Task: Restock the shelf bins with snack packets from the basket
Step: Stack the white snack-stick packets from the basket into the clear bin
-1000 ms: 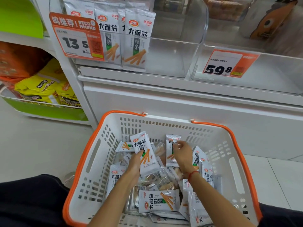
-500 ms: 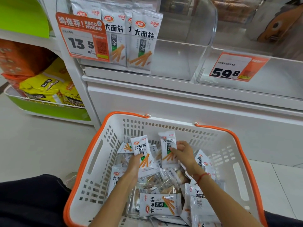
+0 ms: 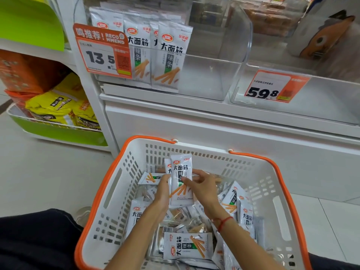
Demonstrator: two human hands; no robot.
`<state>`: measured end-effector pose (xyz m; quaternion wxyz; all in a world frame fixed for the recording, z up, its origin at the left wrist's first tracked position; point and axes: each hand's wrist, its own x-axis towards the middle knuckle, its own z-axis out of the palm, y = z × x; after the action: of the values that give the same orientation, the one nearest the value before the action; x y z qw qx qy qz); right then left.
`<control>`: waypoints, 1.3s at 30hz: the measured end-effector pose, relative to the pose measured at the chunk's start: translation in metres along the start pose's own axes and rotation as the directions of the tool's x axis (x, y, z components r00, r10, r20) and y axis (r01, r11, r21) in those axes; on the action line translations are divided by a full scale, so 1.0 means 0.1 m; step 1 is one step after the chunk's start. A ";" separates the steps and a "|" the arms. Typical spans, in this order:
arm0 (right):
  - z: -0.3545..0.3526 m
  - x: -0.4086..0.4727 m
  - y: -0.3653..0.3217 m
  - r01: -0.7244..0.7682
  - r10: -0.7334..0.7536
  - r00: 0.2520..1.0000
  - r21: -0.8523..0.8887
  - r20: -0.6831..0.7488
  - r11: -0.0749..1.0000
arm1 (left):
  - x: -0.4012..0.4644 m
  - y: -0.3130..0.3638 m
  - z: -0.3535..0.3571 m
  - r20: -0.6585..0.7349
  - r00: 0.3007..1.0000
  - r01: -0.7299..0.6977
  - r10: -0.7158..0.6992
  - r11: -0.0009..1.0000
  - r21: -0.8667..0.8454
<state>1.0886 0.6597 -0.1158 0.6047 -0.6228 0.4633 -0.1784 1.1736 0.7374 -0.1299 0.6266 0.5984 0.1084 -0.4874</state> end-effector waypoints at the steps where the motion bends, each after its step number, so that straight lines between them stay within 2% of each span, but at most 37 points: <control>1: 0.02 -0.01 -0.01 0.017 -0.017 1.000 -0.028 -0.004 0.999 | -0.01 0.00 0.02 0.032 0.999 -0.004 0.005 1.000 -0.018; 5: 0.05 -0.01 -0.04 0.080 -0.089 0.995 -0.182 -0.042 0.980 | -0.03 -0.02 0.04 0.054 0.998 -0.041 0.040 0.999 0.016; 7: 0.01 0.01 -0.09 0.037 -0.045 0.998 -0.204 -0.038 0.978 | -0.01 0.00 0.01 0.062 0.997 -0.047 0.044 0.997 0.053; 8: -0.01 0.03 -0.13 -0.007 0.007 1.000 -0.199 -0.001 0.980 | -0.02 0.03 0.01 0.070 0.996 -0.058 0.053 0.996 0.068; 10: -0.07 0.03 -0.30 -0.063 0.092 0.982 -0.180 0.163 0.982 | -0.06 0.13 0.04 0.096 0.990 -0.117 0.104 0.984 0.135; 12: -0.13 0.02 -0.55 -0.015 0.072 0.940 -0.170 0.334 0.985 | -0.16 0.27 0.11 0.133 0.972 -0.222 0.196 0.949 0.222; 14: -0.20 -0.01 -0.84 0.087 -0.008 0.911 -0.172 0.411 0.981 | -0.29 0.43 0.19 0.179 0.939 -0.336 0.292 0.891 0.305; 17: -0.32 -0.09 -1.23 0.273 -0.172 0.891 -0.193 0.420 0.942 | -0.54 0.70 0.27 0.265 0.866 -0.499 0.424 0.763 0.410; 21: -0.42 -0.19 -1.52 0.519 -0.419 0.830 -0.238 0.368 0.821 | -0.86 1.04 0.36 0.375 0.740 -0.672 0.558 0.621 0.404; 25: -0.55 -0.35 -1.78 0.645 -0.583 0.744 -0.123 0.325 0.754 | -1.07 1.41 0.34 0.504 0.605 -0.797 0.617 0.468 0.383; 28: -0.65 -0.48 -2.00 0.716 -0.657 0.680 -0.105 0.325 0.690 | -1.28 1.75 0.28 0.605 0.544 -0.838 0.582 0.334 0.432; 31: -0.70 -0.56 -2.22 0.802 -0.765 0.592 -0.093 0.254 0.590 | -1.57 2.14 0.27 0.675 0.453 -0.880 0.582 0.170 0.443; 33: -0.70 -0.60 -2.39 0.835 -0.809 0.548 -0.069 0.212 0.547 | -1.76 2.37 0.32 0.715 0.388 -0.907 0.581 0.103 0.409; 36: -0.70 -0.55 -2.61 0.892 -0.883 0.452 -0.056 0.124 0.449 | -1.91 2.67 0.45 0.728 0.294 -0.920 0.619 -0.024 0.392; 39: -0.63 -0.38 -2.81 0.921 -0.925 0.378 -0.121 0.038 0.371 | -1.89 2.94 0.58 0.695 0.228 -0.881 0.682 -0.160 0.446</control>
<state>1.1212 0.6074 0.1677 0.3546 -0.8075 0.0582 -0.4677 1.2702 0.7228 0.2105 0.4387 0.6794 -0.5866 -0.0431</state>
